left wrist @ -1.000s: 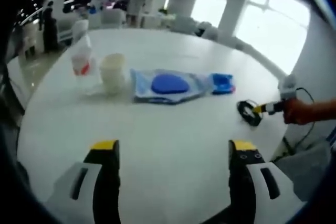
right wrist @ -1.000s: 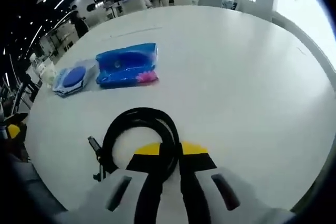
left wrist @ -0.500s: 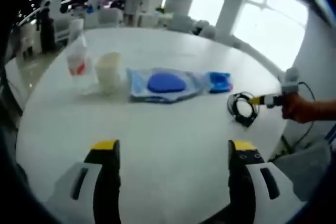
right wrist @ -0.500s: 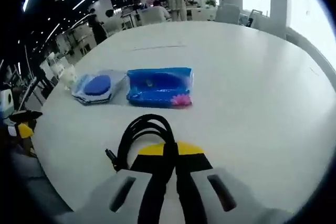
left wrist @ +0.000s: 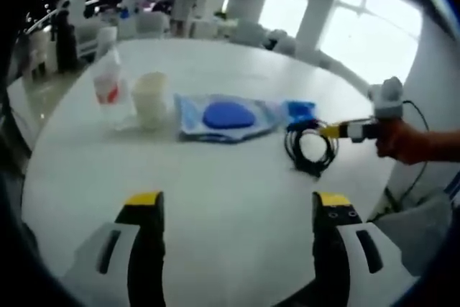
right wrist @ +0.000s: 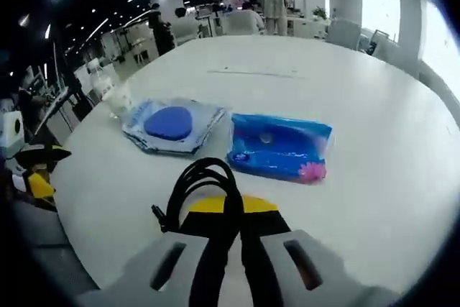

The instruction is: Arrange the tabletop items into an orderly group along one side of the table until the central work area is clear of visible clutter.

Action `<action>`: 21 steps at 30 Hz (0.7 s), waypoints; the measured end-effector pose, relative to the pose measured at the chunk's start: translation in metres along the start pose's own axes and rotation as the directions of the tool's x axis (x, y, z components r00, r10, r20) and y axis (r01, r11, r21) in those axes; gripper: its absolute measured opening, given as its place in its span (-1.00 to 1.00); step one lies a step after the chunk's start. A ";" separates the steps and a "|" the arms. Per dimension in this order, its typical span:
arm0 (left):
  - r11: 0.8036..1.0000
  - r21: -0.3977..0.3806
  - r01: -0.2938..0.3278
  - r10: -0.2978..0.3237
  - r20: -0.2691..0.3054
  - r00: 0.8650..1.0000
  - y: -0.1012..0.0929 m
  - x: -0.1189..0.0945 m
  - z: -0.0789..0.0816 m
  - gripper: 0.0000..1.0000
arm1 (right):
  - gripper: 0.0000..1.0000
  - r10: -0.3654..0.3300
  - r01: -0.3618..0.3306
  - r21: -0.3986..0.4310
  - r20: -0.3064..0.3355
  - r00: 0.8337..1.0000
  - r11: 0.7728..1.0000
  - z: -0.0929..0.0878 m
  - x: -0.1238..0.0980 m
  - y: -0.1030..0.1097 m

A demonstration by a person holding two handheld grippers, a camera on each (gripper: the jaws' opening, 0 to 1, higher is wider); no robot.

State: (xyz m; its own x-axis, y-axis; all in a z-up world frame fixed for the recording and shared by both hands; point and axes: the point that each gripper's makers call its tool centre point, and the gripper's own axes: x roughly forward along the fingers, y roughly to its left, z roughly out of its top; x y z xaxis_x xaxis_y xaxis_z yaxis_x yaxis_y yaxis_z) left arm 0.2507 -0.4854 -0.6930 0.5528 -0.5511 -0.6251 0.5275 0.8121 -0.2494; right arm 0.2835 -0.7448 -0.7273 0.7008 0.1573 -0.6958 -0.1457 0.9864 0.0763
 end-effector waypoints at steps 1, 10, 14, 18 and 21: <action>1.000 0.000 0.001 -0.001 0.000 1.000 0.000 0.000 0.000 0.63 | -0.94 0.002 -0.002 0.003 -0.007 1.000 1.000 -0.001 0.003 0.001; 1.000 -0.009 0.000 0.000 -0.002 1.000 0.001 -0.001 0.000 0.63 | -0.93 -0.013 0.012 -0.007 -0.060 0.998 1.000 -0.009 0.015 0.002; 1.000 -0.006 0.001 -0.001 -0.003 1.000 0.000 -0.001 -0.001 0.63 | -0.92 -0.026 0.027 0.001 -0.083 0.996 1.000 -0.015 0.019 -0.004; 1.000 0.004 -0.002 0.002 -0.007 1.000 0.001 0.000 -0.001 0.63 | -0.91 -0.028 0.031 0.027 -0.092 0.995 0.999 -0.020 0.022 -0.006; 1.000 0.006 -0.002 0.002 -0.006 1.000 0.000 0.001 -0.001 0.63 | -0.90 -0.026 0.029 0.026 -0.093 0.995 0.999 -0.021 0.023 -0.006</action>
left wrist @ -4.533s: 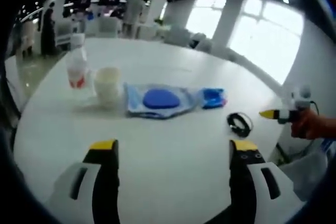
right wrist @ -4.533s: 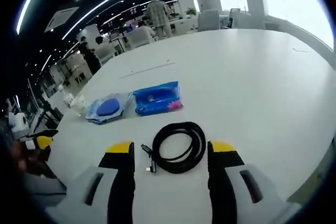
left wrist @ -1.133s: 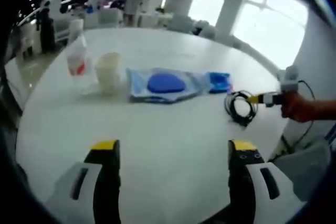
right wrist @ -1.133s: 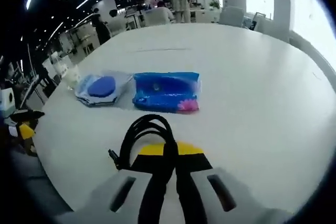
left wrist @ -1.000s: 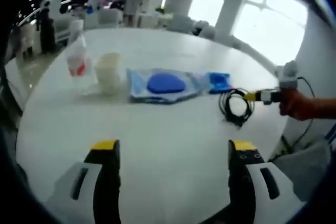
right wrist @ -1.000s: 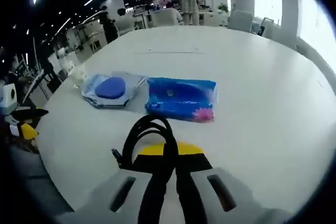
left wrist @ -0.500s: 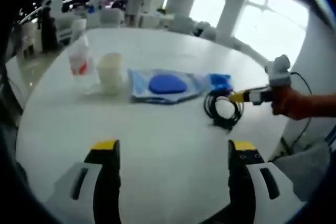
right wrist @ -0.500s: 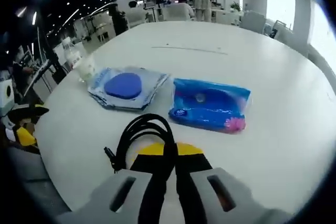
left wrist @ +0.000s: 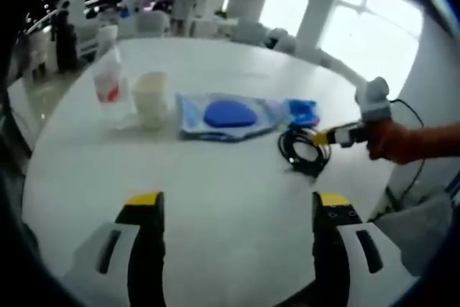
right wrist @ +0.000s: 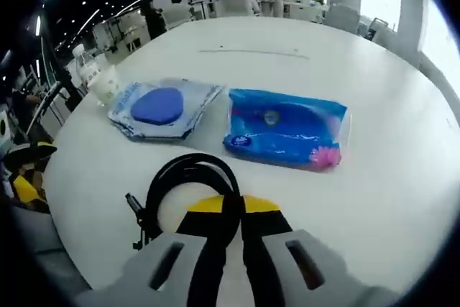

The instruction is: Arrange the tabletop items into an orderly group along one side of the table until the central work area is clear of visible clutter.

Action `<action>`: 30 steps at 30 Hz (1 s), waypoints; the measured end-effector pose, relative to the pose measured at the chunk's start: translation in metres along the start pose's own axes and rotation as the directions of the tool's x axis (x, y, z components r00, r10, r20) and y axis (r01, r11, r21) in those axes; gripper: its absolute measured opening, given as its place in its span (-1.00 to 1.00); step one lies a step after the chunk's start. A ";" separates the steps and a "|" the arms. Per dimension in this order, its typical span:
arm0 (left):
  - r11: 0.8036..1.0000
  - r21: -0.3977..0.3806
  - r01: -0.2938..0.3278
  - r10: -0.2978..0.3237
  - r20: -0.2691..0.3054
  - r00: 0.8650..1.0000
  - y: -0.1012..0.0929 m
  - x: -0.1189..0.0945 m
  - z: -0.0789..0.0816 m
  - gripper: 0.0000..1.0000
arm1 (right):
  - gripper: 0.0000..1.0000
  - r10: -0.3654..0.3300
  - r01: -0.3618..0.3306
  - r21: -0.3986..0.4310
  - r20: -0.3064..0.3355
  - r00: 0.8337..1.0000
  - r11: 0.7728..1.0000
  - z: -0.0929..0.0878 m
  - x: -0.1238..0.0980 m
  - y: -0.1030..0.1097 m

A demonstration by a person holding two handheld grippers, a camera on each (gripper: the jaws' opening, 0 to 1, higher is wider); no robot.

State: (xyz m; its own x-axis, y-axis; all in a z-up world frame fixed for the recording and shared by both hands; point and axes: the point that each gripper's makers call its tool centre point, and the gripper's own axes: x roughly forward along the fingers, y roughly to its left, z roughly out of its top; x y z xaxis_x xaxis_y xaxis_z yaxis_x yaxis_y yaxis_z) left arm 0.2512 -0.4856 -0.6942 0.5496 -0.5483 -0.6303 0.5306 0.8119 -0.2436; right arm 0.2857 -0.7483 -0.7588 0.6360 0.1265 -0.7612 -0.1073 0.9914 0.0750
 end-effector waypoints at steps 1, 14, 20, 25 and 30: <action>1.000 0.002 0.000 0.000 -0.001 1.000 0.000 0.000 0.000 0.63 | -0.90 0.002 -0.002 -0.004 -0.001 1.000 1.000 0.000 0.000 0.000; 1.000 0.007 -0.014 0.014 -0.002 1.000 0.004 0.000 0.000 0.64 | -0.86 0.004 -0.004 -0.021 0.000 1.000 1.000 0.002 0.004 -0.002; 1.000 0.000 -0.030 0.030 0.003 1.000 0.007 -0.001 0.001 0.66 | -0.69 -0.013 0.013 -0.019 0.000 1.000 1.000 0.005 0.001 -0.006; 0.999 0.003 -0.033 0.033 0.010 0.999 0.008 -0.002 0.003 0.66 | -0.56 -0.004 0.004 0.000 0.017 1.000 1.000 0.012 -0.007 -0.006; 0.999 -0.007 -0.037 0.037 0.017 0.999 0.009 -0.003 0.004 0.67 | -0.41 0.034 -0.033 -0.004 0.074 0.997 0.999 0.027 -0.018 0.006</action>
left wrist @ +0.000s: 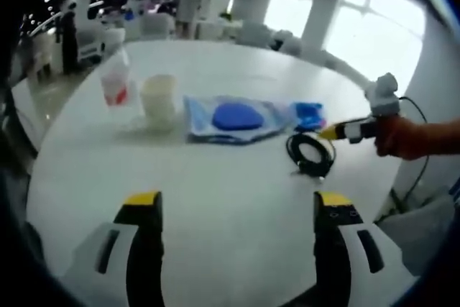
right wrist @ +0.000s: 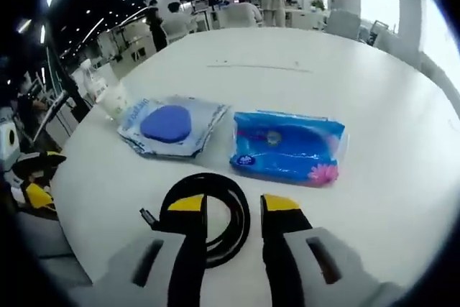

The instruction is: Arrange the tabletop items into an orderly group along one side of the table until the central work area is clear of visible clutter.

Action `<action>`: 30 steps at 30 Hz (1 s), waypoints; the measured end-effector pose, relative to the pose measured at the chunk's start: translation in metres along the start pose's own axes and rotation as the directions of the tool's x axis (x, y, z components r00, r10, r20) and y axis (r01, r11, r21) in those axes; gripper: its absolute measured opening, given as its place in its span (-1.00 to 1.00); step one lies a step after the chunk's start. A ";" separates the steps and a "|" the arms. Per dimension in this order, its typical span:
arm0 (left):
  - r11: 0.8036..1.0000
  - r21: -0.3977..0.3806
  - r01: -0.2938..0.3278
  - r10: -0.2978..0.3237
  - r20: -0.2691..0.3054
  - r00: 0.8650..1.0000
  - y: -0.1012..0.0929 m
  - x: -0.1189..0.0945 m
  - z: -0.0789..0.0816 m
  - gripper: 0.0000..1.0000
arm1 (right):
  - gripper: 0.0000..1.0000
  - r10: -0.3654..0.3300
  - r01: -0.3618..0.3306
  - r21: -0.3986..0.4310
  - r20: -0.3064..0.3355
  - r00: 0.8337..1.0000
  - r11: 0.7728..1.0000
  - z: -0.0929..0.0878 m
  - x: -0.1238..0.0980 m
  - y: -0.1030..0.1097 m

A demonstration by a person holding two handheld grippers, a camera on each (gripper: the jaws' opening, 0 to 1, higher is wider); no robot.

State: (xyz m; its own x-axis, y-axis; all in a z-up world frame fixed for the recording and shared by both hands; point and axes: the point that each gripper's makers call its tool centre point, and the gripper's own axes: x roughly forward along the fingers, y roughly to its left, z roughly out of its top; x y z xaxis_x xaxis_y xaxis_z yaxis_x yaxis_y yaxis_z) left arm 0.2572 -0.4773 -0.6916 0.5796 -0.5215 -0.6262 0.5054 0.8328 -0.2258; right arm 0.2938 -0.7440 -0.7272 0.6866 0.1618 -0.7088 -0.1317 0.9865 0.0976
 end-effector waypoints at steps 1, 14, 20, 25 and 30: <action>1.000 0.000 0.001 -0.001 0.000 1.000 0.000 0.000 0.000 0.67 | -0.37 0.001 -0.001 0.000 0.008 1.000 1.000 0.002 -0.002 0.001; 1.000 0.002 0.012 -0.012 0.025 1.000 -0.003 -0.004 0.007 0.67 | -0.06 0.030 -0.037 0.069 0.101 0.994 0.997 0.016 -0.032 0.012; 1.000 0.008 0.021 -0.022 0.033 0.999 -0.007 -0.005 0.009 0.67 | 0.20 0.034 -0.046 0.091 0.131 0.991 0.995 0.014 -0.049 0.011; 0.999 0.027 0.030 -0.031 0.030 0.999 -0.011 -0.006 0.008 0.67 | 0.27 0.023 -0.045 0.132 0.164 0.986 0.990 0.010 -0.066 0.007; 0.999 0.034 0.036 -0.037 0.029 0.999 -0.013 -0.006 0.008 0.67 | 0.35 0.015 -0.047 0.151 0.202 0.979 0.987 0.005 -0.086 0.004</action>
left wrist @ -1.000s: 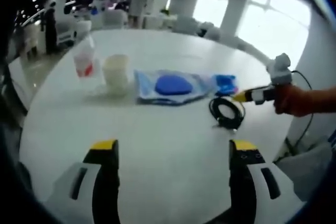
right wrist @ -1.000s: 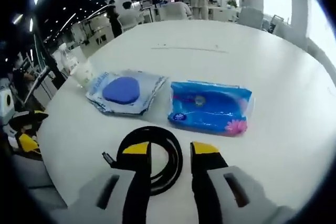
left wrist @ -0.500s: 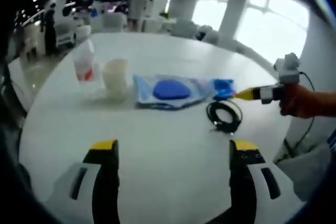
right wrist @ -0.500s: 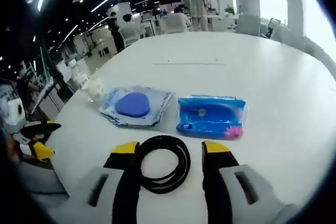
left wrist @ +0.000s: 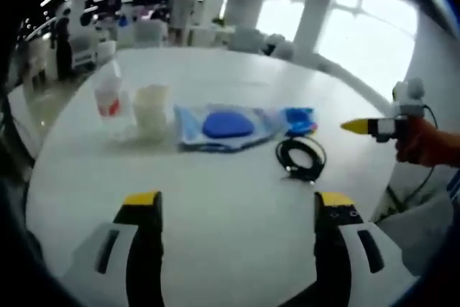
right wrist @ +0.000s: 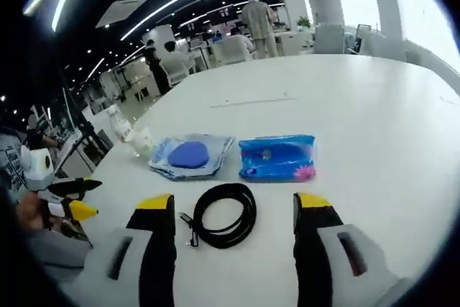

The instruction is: Arrange the tabletop items into an orderly group along one side of the table until the central work area is clear of visible clutter.

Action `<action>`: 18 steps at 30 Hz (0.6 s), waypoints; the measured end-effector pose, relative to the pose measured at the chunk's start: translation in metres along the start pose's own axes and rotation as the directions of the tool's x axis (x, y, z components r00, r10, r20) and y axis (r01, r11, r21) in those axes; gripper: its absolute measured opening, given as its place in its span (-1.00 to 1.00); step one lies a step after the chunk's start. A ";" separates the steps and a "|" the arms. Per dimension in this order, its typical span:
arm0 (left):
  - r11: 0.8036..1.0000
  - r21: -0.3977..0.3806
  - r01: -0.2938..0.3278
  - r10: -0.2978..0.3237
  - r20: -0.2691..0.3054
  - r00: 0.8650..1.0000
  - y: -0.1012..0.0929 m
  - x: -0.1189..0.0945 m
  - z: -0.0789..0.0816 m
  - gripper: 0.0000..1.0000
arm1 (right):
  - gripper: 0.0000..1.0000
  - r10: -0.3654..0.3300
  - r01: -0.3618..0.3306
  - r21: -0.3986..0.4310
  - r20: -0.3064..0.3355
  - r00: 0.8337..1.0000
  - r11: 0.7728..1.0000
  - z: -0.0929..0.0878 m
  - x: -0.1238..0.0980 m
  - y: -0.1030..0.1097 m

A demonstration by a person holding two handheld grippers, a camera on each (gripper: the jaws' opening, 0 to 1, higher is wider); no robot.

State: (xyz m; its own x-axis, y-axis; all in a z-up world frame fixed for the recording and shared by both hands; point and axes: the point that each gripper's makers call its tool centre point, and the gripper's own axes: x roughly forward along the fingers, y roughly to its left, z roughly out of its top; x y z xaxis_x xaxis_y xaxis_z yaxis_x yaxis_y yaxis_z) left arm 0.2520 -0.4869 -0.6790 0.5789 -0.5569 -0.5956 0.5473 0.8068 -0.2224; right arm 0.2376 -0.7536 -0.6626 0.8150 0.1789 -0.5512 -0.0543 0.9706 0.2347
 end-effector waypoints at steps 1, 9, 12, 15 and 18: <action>1.000 0.001 0.001 -0.001 0.001 1.000 0.000 0.000 0.000 0.67 | 0.36 -0.004 0.004 0.005 0.010 1.000 1.000 -0.001 -0.007 -0.002; 1.000 0.012 0.008 -0.008 0.011 1.000 -0.003 0.000 0.003 0.70 | 0.45 -0.023 0.023 0.031 0.021 0.999 0.999 -0.021 -0.031 -0.006; 1.000 0.012 0.007 -0.007 0.013 1.000 -0.002 -0.001 0.003 0.71 | 0.54 -0.043 0.042 0.028 0.021 0.999 0.999 -0.027 -0.037 -0.006; 1.000 0.012 0.006 -0.006 0.017 1.000 -0.002 -0.001 0.003 0.72 | 0.59 -0.063 0.062 0.021 0.038 0.997 0.998 -0.026 -0.045 -0.005; 1.000 0.025 0.003 -0.003 0.017 1.000 -0.001 -0.004 0.005 0.72 | 0.61 -0.056 0.056 0.002 0.034 0.998 0.998 -0.026 -0.050 0.003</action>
State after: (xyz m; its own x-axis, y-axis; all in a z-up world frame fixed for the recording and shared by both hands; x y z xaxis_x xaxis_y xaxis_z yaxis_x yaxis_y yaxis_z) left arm 0.2520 -0.4868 -0.6726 0.5869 -0.5629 -0.5819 0.5641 0.7999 -0.2048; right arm 0.1819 -0.7554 -0.6552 0.8360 0.1186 -0.5357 -0.0074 0.9787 0.2051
